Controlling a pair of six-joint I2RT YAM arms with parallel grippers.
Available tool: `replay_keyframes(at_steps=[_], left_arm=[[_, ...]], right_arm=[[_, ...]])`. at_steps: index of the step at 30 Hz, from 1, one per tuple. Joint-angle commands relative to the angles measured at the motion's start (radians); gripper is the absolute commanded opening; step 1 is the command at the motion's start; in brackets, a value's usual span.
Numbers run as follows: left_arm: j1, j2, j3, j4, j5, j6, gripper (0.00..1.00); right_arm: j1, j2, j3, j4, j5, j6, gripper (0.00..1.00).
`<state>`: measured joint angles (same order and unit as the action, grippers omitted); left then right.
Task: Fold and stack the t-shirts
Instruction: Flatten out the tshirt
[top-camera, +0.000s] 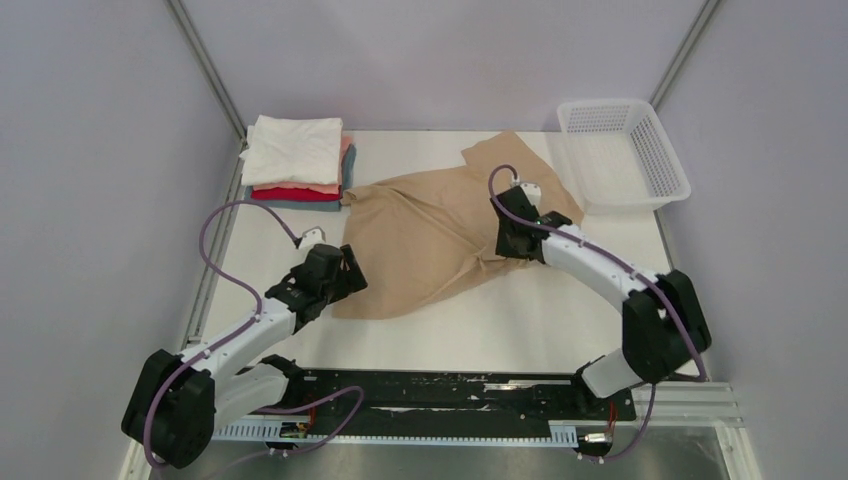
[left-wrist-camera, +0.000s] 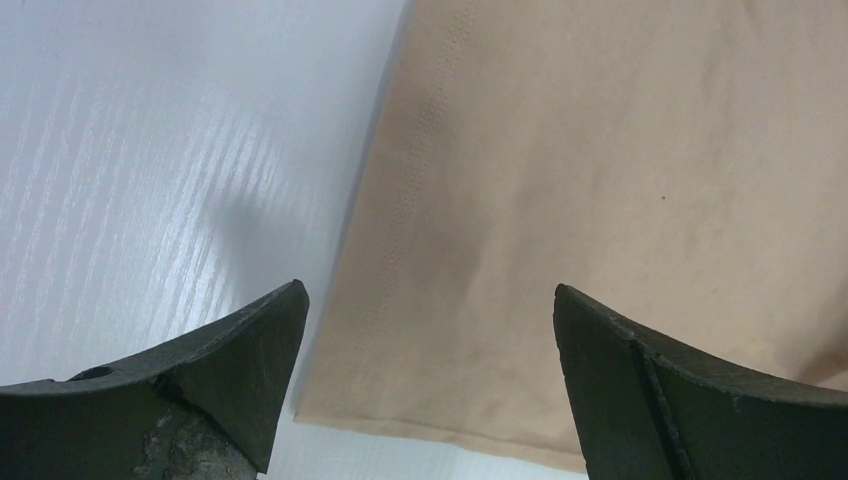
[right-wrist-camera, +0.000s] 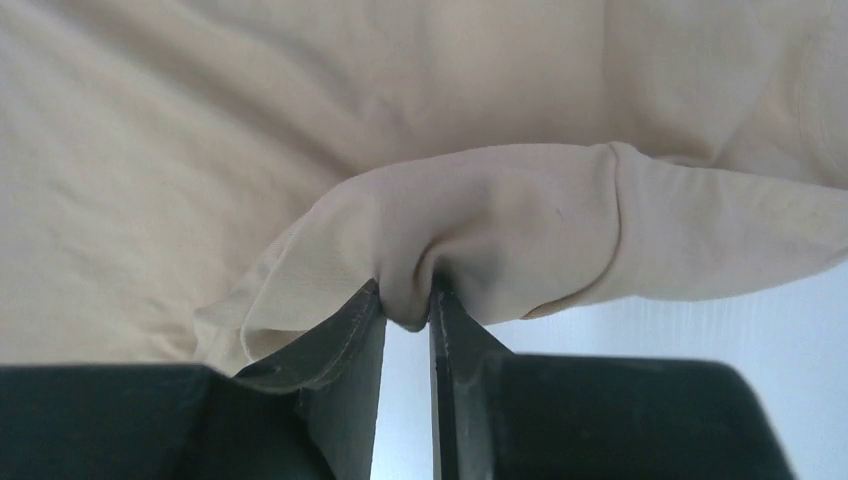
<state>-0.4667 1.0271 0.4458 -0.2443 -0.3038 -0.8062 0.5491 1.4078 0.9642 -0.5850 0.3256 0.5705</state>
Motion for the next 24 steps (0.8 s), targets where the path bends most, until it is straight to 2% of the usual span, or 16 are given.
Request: replay_keyframes(at_steps=[1,2,3,5,7,8,9,10,13,18,24], left_arm=[[0.002,0.006,0.031,0.005,-0.055,-0.016,1.00],[0.002,0.006,0.032,-0.008,-0.057,-0.022,1.00],[0.003,0.005,0.035,-0.016,-0.064,-0.025,1.00],[0.002,-0.002,0.034,-0.051,-0.077,-0.036,1.00],[0.002,-0.013,0.030,-0.074,-0.091,-0.047,1.00],[0.002,-0.022,0.027,-0.077,-0.094,-0.052,1.00],[0.003,-0.027,0.017,-0.077,-0.096,-0.054,1.00],[0.002,-0.036,0.005,-0.074,-0.094,-0.057,1.00],[0.003,-0.039,-0.007,-0.061,-0.083,-0.063,1.00],[0.003,-0.027,-0.012,-0.048,-0.056,-0.070,1.00],[0.003,0.011,-0.005,0.004,-0.009,-0.063,1.00]], right_arm=[[-0.070,0.242,0.224,-0.061,-0.045,-0.155,0.23],[-0.079,0.305,0.283,-0.063,-0.044,-0.172,0.26],[-0.085,0.359,0.349,-0.077,-0.030,-0.178,0.34],[-0.086,0.436,0.460,-0.122,-0.018,-0.181,0.36],[-0.084,0.432,0.485,-0.116,-0.020,-0.177,0.42],[-0.082,0.405,0.454,-0.095,-0.016,-0.177,0.51],[-0.082,0.365,0.413,-0.068,-0.012,-0.177,0.64],[-0.082,0.322,0.368,-0.038,-0.015,-0.171,0.70],[-0.082,0.193,0.212,0.048,-0.049,-0.159,0.80],[-0.090,0.045,0.002,0.200,-0.110,-0.235,0.82],[-0.111,0.035,-0.062,0.273,-0.209,-0.237,0.77]])
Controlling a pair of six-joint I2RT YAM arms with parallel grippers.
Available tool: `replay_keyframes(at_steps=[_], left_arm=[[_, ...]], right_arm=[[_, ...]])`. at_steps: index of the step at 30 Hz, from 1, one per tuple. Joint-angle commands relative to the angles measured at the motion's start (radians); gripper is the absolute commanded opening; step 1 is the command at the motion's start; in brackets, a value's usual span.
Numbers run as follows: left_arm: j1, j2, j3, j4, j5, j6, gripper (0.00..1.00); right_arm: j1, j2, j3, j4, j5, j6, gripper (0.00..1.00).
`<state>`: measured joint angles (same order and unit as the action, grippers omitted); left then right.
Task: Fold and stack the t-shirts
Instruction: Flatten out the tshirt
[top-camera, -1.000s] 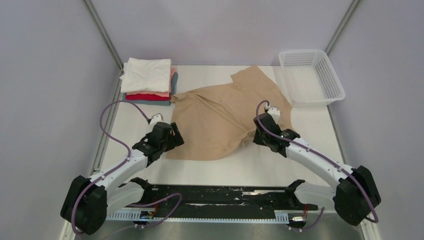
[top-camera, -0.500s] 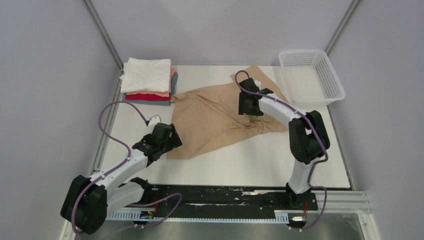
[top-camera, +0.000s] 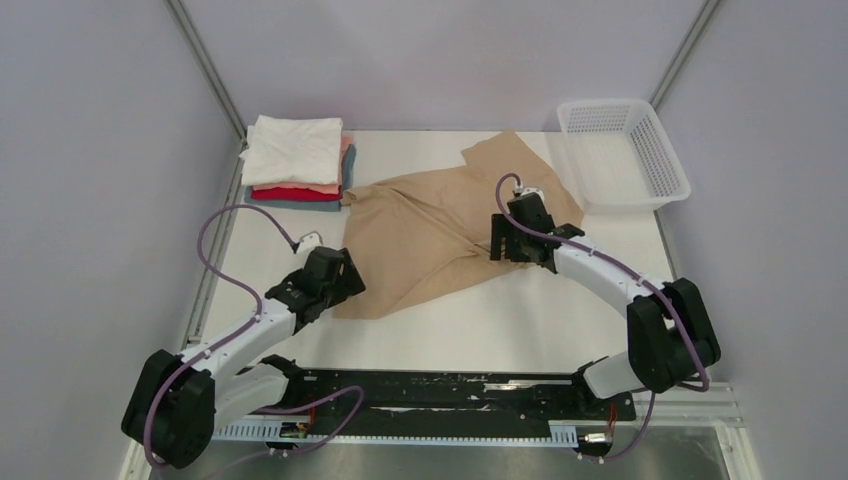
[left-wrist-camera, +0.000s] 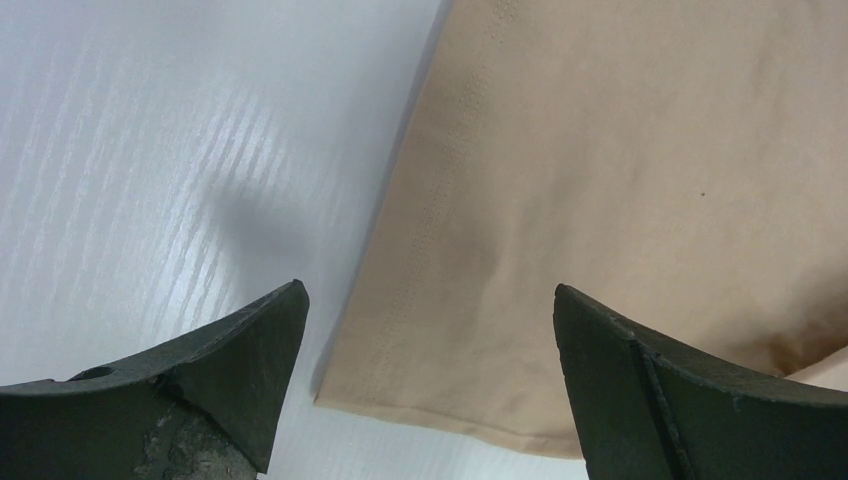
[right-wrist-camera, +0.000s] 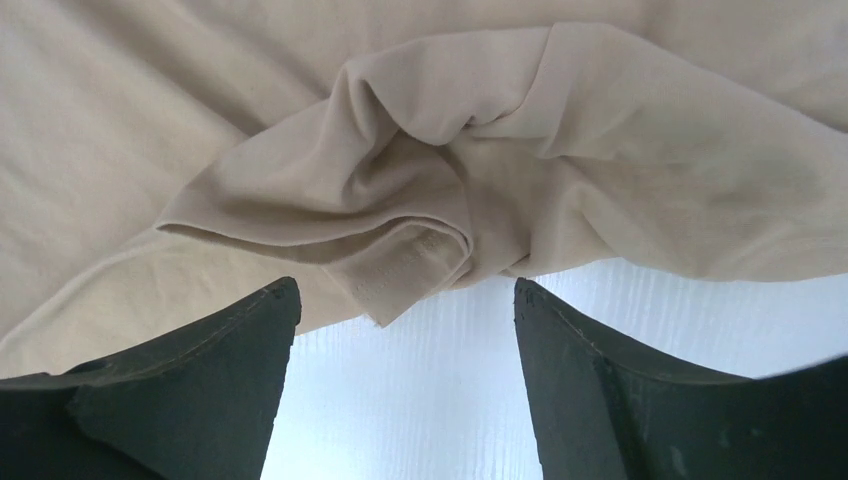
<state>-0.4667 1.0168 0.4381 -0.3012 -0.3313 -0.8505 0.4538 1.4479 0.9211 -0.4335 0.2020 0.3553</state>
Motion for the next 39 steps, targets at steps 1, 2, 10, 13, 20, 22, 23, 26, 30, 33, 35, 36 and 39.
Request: replay_keyframes(at_steps=[1,2,10,13,20,22,23,26,30,33,35,36,39], left_arm=[[0.003,0.033,0.004,0.066,0.021,-0.018,1.00],[0.002,0.040,0.009,0.068,0.028,-0.017,1.00],[0.002,0.086,0.019,0.082,0.043,-0.013,1.00],[0.003,0.089,0.020,0.084,0.044,-0.012,1.00],[0.002,0.092,0.022,0.088,0.046,-0.010,1.00],[0.003,0.093,0.023,0.090,0.046,-0.010,1.00],[0.003,0.093,0.023,0.091,0.046,-0.009,1.00],[0.003,0.100,0.025,0.091,0.045,-0.010,1.00],[0.003,0.107,0.030,0.096,0.046,-0.009,1.00],[0.002,0.116,0.032,0.110,0.049,-0.004,1.00],[0.003,0.122,0.034,0.119,0.057,0.001,1.00],[0.002,0.125,0.035,0.121,0.061,0.003,1.00],[0.003,0.138,0.038,0.133,0.070,0.006,1.00]], right_arm=[[-0.018,0.005,-0.015,0.141,-0.107,-0.022,0.75],[-0.019,0.013,-0.015,0.168,-0.147,-0.048,0.74],[-0.020,0.114,0.017,0.219,-0.239,-0.118,0.72],[-0.020,0.144,0.019,0.219,-0.239,-0.119,0.69],[-0.019,0.107,-0.005,0.216,-0.205,-0.098,0.40],[-0.019,0.084,-0.011,0.209,-0.202,-0.095,0.35],[-0.019,0.074,-0.011,0.204,-0.170,-0.093,0.31],[-0.018,0.044,-0.013,0.173,-0.165,-0.081,0.19],[-0.019,-0.004,-0.015,0.103,-0.163,-0.058,0.08],[-0.018,-0.025,-0.022,0.073,-0.184,-0.055,0.00],[-0.017,-0.030,-0.028,0.071,-0.202,-0.064,0.00],[-0.017,-0.026,-0.026,0.070,-0.222,-0.076,0.00],[-0.011,0.005,-0.015,0.078,-0.224,-0.088,0.04]])
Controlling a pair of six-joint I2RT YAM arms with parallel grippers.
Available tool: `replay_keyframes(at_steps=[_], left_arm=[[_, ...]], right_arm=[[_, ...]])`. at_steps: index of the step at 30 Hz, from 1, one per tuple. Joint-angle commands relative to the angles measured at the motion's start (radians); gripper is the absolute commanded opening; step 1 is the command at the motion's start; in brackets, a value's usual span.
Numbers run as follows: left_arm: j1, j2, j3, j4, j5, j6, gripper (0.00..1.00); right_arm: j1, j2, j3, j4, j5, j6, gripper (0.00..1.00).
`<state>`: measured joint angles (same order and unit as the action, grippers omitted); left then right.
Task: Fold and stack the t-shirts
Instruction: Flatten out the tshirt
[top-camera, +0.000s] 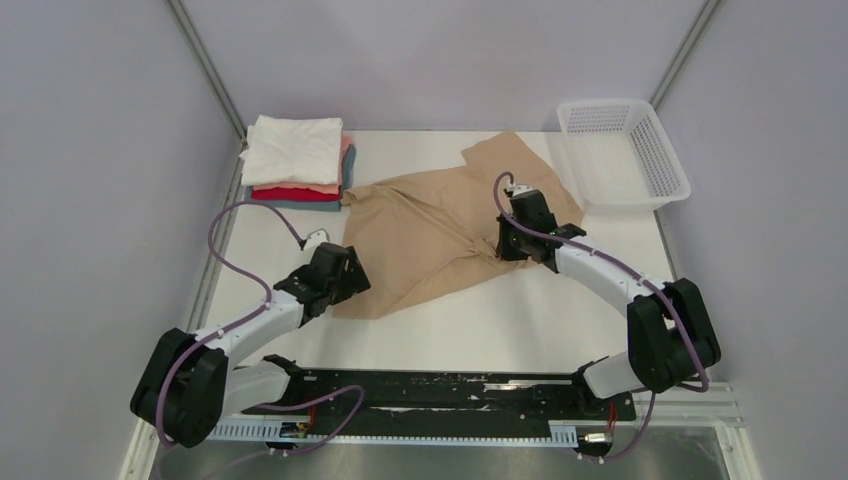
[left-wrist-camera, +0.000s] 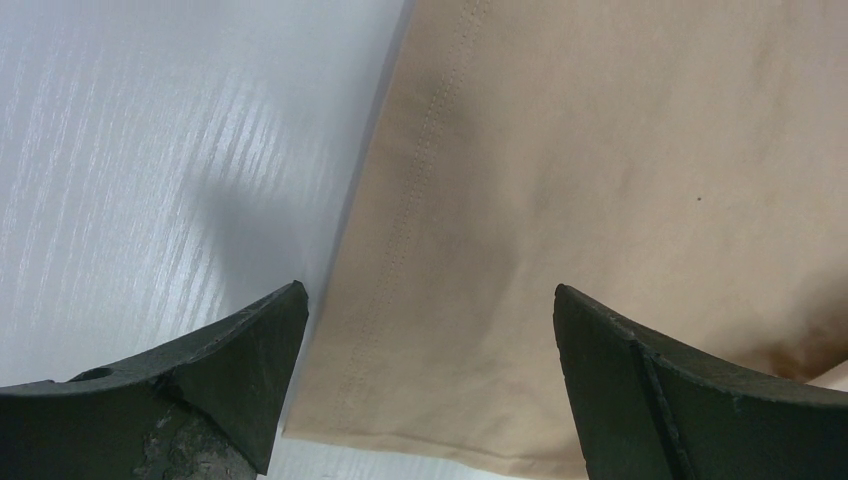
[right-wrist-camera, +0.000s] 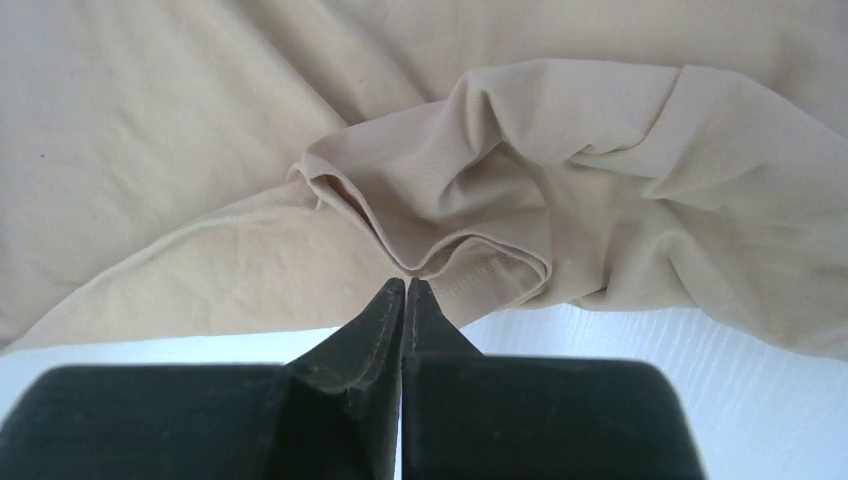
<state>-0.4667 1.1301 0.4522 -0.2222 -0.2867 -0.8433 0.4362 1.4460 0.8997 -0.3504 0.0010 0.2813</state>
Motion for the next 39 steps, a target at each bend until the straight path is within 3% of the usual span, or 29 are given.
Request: replay_keyframes(at_steps=[1,4,11,12,16,20,25,31,35,39], left_arm=[[0.003,0.027,0.025,0.057,0.029,-0.001,1.00],[0.002,0.035,0.028,0.055,0.032,-0.001,1.00],[0.003,0.038,0.027,0.059,0.039,0.000,1.00],[0.003,0.038,0.028,0.059,0.038,0.001,1.00],[0.003,0.040,0.029,0.057,0.040,0.000,1.00],[0.003,0.037,0.029,0.058,0.036,0.001,1.00],[0.002,0.045,0.027,0.070,0.036,0.002,1.00],[0.003,0.055,0.024,0.087,0.047,0.009,1.00],[0.003,0.057,0.019,0.089,0.049,0.006,1.00],[0.003,0.052,0.017,0.085,0.044,0.006,1.00]], right_arm=[[0.009,0.020,0.016,-0.001,-0.019,-0.013,0.10],[0.027,0.047,0.029,0.025,-0.012,-0.034,0.30],[0.034,0.164,0.076,0.063,0.043,-0.054,0.41],[0.034,0.179,0.084,0.067,0.062,-0.049,0.41],[0.048,0.194,0.095,0.081,0.144,-0.011,0.13],[0.050,0.136,0.064,0.070,0.159,0.024,0.01],[0.081,0.017,0.010,-0.055,0.121,0.060,0.00],[0.191,-0.083,-0.018,-0.432,0.106,0.184,0.00],[0.276,-0.147,-0.078,-0.630,0.047,0.366,0.00],[0.293,-0.338,-0.215,-0.647,-0.146,0.580,0.00]])
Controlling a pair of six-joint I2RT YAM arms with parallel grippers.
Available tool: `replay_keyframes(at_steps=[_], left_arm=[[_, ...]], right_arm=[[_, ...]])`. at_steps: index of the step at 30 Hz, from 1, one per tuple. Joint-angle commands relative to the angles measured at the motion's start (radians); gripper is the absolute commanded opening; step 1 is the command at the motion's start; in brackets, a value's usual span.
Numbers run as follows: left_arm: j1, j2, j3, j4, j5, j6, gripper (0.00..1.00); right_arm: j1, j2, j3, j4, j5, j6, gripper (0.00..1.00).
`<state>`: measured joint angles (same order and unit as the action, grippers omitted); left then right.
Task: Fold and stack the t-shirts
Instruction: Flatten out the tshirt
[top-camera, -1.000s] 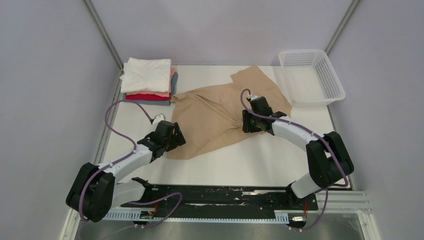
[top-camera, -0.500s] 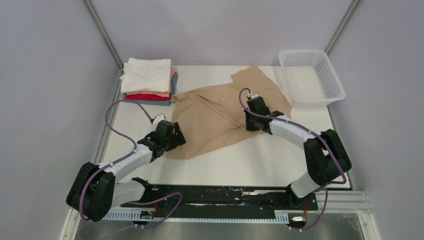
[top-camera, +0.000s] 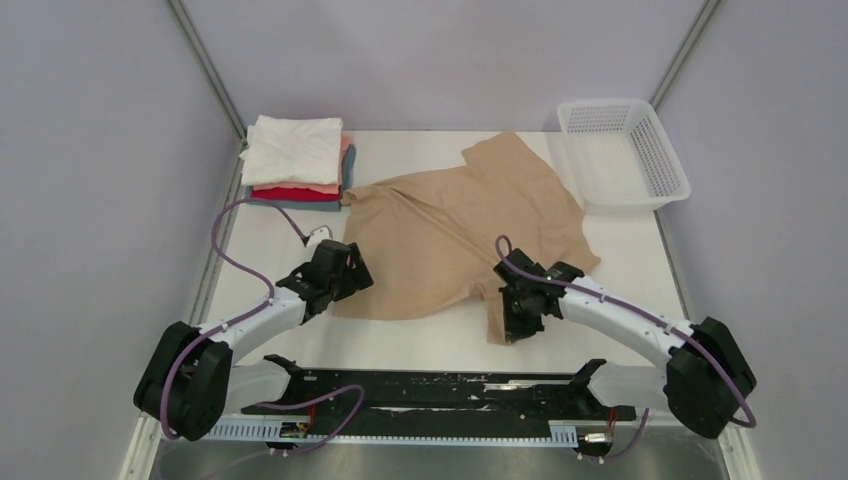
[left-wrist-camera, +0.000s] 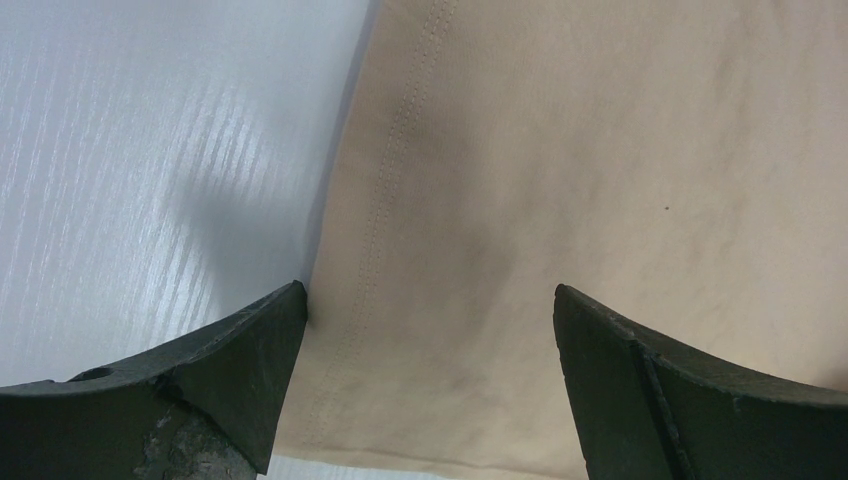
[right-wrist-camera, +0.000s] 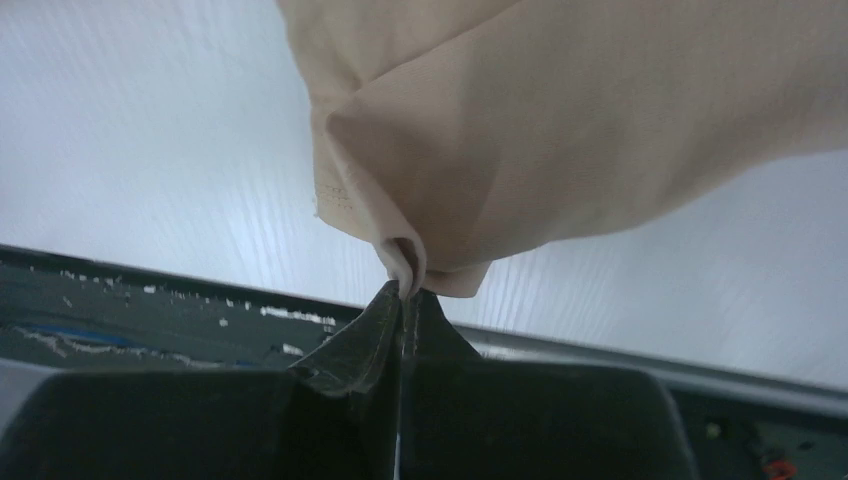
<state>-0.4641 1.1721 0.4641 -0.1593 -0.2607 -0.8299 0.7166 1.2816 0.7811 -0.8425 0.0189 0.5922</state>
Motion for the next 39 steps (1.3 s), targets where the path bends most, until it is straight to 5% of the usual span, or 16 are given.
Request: replay_keyframes(at_steps=[1,3,6,8,13,15,16,24,31,36,39], left_arm=[[0.001,0.007,0.004,0.020,0.017,-0.007,1.00],[-0.001,0.005,0.001,0.020,0.013,-0.006,1.00],[0.000,0.004,0.005,0.008,0.004,-0.005,1.00],[0.000,0.004,0.005,0.005,-0.002,-0.007,1.00],[-0.001,0.003,0.006,-0.006,-0.012,-0.010,1.00],[0.000,0.002,0.007,-0.006,-0.008,-0.012,1.00],[0.000,0.002,0.007,-0.002,-0.003,-0.012,1.00],[0.000,0.015,0.005,0.008,0.022,-0.015,1.00],[0.000,0.019,-0.009,0.021,0.043,-0.017,1.00],[0.001,0.020,-0.016,0.012,0.030,-0.014,1.00],[-0.001,0.013,-0.013,-0.004,-0.004,-0.013,1.00]], right_arm=[[0.014,-0.235,-0.126,-0.167,-0.171,0.322,0.00],[0.014,-0.361,-0.147,-0.220,-0.121,0.430,0.00],[0.012,-0.560,-0.173,-0.302,-0.093,0.576,0.17],[0.013,-0.649,-0.182,-0.330,-0.088,0.618,0.40],[0.012,-0.742,-0.058,-0.433,0.085,0.634,0.66],[0.012,-0.734,0.001,-0.422,0.151,0.574,0.94],[0.011,-0.726,0.007,-0.380,0.166,0.523,0.99],[0.010,-0.367,-0.010,0.222,0.144,0.162,1.00],[-0.027,0.033,0.037,0.199,0.084,0.161,1.00],[-0.152,-0.044,-0.141,0.133,-0.036,0.237,1.00],[-0.180,-0.188,-0.174,-0.051,-0.043,0.296,1.00]])
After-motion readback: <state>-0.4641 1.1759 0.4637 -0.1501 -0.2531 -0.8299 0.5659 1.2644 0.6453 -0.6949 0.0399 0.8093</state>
